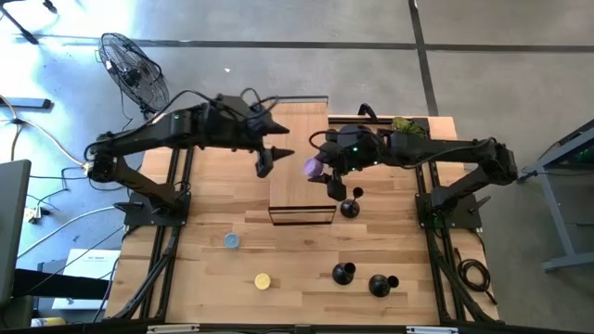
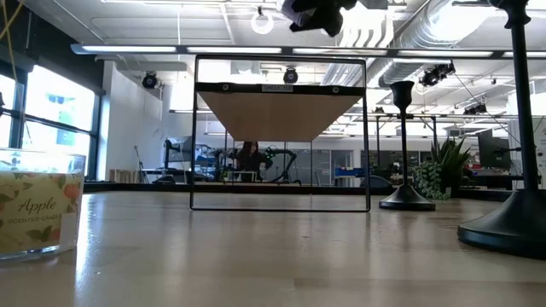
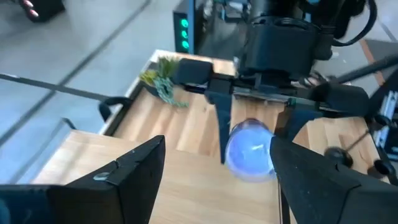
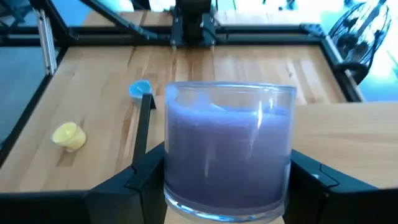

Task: Pick & Place candle stick holders
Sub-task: Put the purple scented candle on the shelf

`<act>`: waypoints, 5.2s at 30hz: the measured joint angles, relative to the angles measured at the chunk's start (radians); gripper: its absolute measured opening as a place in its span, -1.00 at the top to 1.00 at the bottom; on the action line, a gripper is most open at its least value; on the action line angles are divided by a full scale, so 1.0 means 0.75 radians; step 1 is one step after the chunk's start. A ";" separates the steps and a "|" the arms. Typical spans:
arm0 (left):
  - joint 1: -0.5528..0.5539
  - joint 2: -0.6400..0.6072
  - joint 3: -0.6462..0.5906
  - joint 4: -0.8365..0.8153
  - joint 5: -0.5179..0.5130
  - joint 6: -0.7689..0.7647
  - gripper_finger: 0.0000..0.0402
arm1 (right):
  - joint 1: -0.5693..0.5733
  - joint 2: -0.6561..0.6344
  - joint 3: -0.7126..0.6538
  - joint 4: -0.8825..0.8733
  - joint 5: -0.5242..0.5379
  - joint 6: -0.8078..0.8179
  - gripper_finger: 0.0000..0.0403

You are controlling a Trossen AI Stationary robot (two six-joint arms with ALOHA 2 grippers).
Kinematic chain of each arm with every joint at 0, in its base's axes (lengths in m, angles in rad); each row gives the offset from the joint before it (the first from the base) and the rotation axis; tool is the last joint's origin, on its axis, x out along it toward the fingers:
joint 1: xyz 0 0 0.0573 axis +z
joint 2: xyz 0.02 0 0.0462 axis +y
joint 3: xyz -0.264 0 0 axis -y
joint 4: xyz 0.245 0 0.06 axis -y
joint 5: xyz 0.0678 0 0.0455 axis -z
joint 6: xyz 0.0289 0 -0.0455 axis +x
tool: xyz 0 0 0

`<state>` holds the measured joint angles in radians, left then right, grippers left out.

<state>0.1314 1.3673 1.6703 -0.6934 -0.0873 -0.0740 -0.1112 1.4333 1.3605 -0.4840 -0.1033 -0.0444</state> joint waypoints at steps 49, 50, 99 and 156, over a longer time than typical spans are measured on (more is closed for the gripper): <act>-0.001 -0.473 0.002 -0.133 -0.213 -0.222 -0.43 | -0.541 -0.184 0.682 0.161 -0.483 -0.003 -0.07; -0.001 -0.481 0.002 -0.140 -0.212 -0.223 -0.43 | -0.557 -0.142 0.732 0.163 -0.523 0.005 -0.07; -0.001 -0.500 0.001 -0.299 -0.331 -0.219 -0.43 | -0.895 0.425 0.220 1.443 -1.193 0.665 -0.07; -0.001 -0.499 0.001 -0.297 -0.331 -0.177 -0.43 | -0.837 0.366 -0.536 1.378 -0.739 0.164 -0.07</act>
<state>0.1307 0.9928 1.6711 -0.9163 -0.3355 -0.2066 -0.7387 1.7077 0.9585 0.5494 -0.6578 0.0788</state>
